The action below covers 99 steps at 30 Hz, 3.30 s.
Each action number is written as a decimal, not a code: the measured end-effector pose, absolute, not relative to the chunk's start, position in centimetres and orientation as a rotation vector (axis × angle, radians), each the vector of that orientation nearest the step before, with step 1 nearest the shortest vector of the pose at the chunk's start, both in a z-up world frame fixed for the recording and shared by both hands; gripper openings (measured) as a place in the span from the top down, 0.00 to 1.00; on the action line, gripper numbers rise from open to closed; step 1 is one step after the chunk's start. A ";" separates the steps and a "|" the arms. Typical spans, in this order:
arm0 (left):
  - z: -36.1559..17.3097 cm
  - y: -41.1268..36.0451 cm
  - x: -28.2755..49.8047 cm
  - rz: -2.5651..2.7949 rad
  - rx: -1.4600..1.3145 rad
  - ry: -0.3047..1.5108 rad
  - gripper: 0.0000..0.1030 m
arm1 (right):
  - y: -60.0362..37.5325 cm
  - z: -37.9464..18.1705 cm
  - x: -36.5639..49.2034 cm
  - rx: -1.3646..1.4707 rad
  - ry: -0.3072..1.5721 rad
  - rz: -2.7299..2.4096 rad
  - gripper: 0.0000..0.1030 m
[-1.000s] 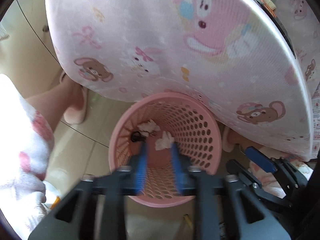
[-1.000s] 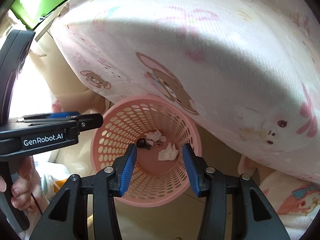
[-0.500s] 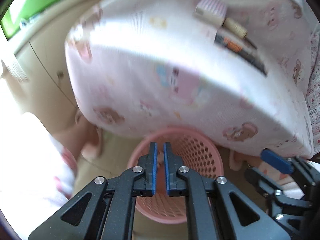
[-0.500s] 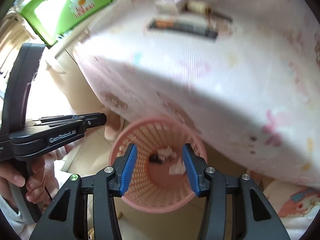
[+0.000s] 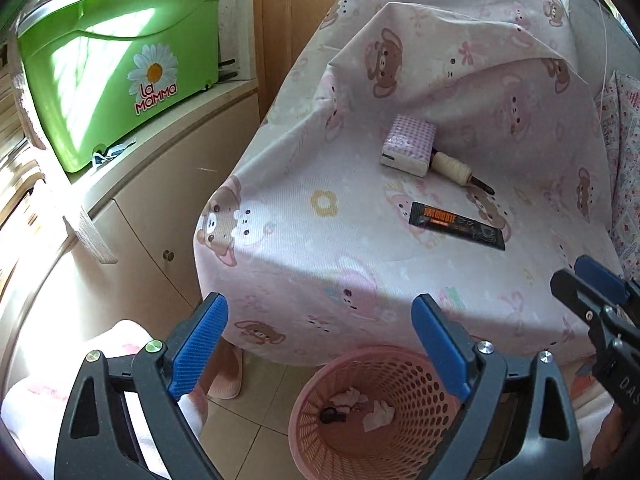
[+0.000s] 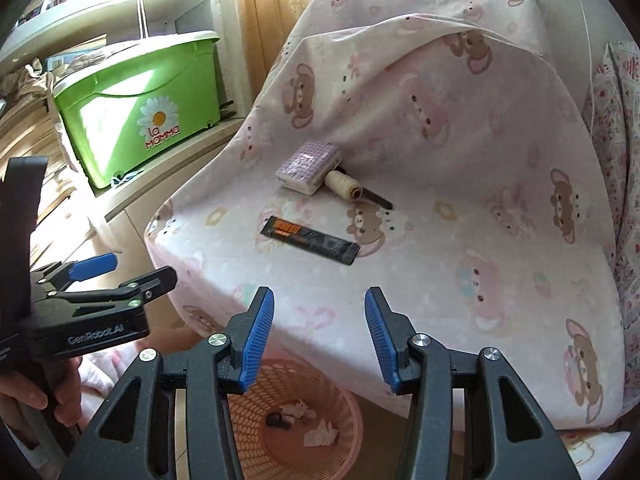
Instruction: Collect trash
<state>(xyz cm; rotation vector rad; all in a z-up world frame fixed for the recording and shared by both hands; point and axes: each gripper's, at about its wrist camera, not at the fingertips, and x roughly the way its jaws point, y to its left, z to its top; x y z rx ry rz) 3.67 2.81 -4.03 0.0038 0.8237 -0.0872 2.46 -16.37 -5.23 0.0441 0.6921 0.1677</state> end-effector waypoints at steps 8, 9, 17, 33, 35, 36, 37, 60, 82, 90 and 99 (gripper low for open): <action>-0.5 2.3 7.3 -0.133 0.089 0.761 0.11 | -17.6 -1.8 6.0 -0.014 0.622 0.153 0.45; 0.2 2.4 8.1 -0.128 0.084 0.748 0.11 | -17.6 -1.5 6.8 -0.024 0.618 0.156 0.45; 4.0 3.0 13.1 -0.134 0.019 0.660 0.07 | -18.4 -1.5 14.0 -0.032 0.660 0.158 0.44; -0.7 2.6 16.9 -0.125 0.043 0.751 0.08 | -17.3 -5.4 18.2 -0.008 0.708 0.222 0.44; -0.5 2.9 16.9 -0.115 0.044 0.745 0.08 | -16.6 -5.7 18.7 -0.023 0.730 0.245 0.44; -0.5 3.0 16.9 -0.113 0.041 0.746 0.08 | -16.4 -5.9 18.9 -0.032 0.733 0.246 0.44; -0.5 3.1 16.9 -0.113 0.033 0.750 0.08 | -16.1 -6.0 19.0 -0.037 0.737 0.247 0.44; -1.3 3.0 16.9 -0.115 0.003 0.777 0.08 | -16.9 -5.4 18.7 0.029 0.736 0.276 0.97; -1.2 4.8 17.4 -0.095 -0.083 0.803 0.07 | -18.6 -5.6 20.3 0.057 0.740 0.310 0.40; -1.1 4.6 17.6 -0.099 -0.068 0.799 0.07 | -16.7 -6.3 20.5 -0.037 0.756 0.360 0.40; -1.8 3.9 17.7 -0.117 -0.048 0.822 0.07 | -15.7 -6.6 20.4 -0.066 0.786 0.341 0.99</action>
